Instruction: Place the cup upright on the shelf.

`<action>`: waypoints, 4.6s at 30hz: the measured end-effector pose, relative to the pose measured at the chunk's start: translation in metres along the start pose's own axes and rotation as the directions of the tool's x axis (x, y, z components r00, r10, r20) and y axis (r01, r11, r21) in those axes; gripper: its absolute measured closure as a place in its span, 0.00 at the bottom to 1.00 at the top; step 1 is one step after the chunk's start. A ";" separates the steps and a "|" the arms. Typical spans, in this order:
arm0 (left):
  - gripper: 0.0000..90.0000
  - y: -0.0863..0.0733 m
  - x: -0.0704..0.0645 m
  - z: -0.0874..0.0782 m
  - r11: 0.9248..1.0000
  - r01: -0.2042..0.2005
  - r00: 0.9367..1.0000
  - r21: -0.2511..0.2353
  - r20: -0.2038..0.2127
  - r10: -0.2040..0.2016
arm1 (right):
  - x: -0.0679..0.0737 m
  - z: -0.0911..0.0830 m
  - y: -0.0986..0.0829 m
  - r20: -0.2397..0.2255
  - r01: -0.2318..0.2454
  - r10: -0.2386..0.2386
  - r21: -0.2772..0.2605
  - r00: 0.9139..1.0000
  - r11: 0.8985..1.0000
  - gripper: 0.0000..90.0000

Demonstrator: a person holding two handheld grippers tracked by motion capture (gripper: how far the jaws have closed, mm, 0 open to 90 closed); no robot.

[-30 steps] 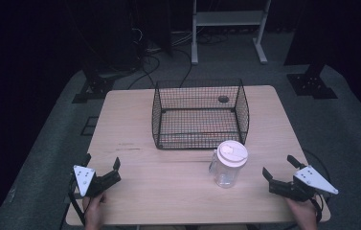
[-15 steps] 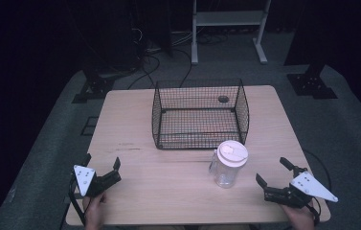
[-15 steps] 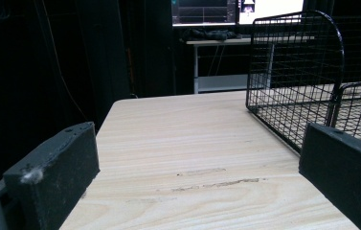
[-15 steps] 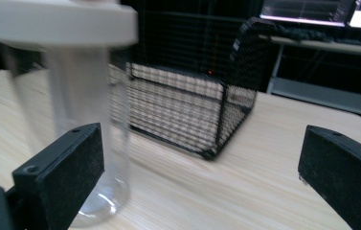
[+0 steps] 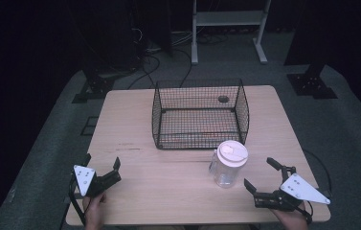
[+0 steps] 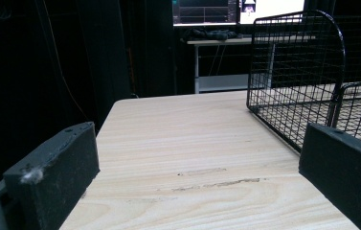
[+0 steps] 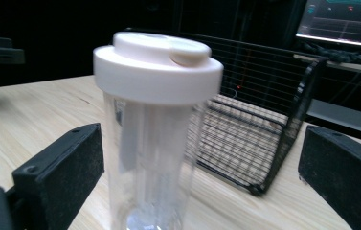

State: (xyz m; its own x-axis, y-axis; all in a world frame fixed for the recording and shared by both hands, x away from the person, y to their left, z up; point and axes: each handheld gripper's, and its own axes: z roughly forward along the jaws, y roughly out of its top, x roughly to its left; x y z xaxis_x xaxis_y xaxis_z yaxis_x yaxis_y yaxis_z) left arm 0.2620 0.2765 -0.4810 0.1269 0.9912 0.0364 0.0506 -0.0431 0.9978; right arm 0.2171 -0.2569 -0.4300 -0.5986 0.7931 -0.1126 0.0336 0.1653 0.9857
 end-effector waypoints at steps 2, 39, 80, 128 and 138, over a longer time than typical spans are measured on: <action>0.00 0.000 0.000 0.000 1.000 0.000 1.000 -0.001 0.000 0.000 | 0.002 0.004 0.002 -0.009 -0.001 0.001 -0.002 1.000 1.000 0.01; 0.00 0.000 0.000 0.000 1.000 -0.001 1.000 -0.001 0.002 0.001 | 0.016 0.071 0.022 -0.049 0.061 -0.060 0.017 0.997 0.998 0.03; 0.00 0.000 0.000 0.000 1.000 0.006 1.000 -0.004 0.002 -0.006 | 0.017 0.105 0.114 -0.068 0.076 -0.077 -0.024 0.995 0.997 0.05; 0.00 0.000 0.000 0.000 1.000 0.003 1.000 0.000 0.004 -0.003 | -0.019 0.222 0.161 0.034 0.093 -0.095 0.056 0.995 0.994 0.05; 0.00 0.000 0.000 -0.001 1.000 0.004 1.000 -0.002 0.006 -0.004 | -0.028 0.241 0.148 0.054 0.068 -0.072 0.083 0.996 0.994 0.05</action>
State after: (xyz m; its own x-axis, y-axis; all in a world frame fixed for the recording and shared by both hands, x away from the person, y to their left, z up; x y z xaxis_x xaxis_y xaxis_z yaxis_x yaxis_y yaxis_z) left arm 0.2612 0.2770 -0.4810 0.1326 0.9907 0.0321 0.0494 -0.0389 0.9980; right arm 0.4313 -0.1133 -0.3115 -0.5557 0.8093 -0.1901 0.0591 0.2665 0.9620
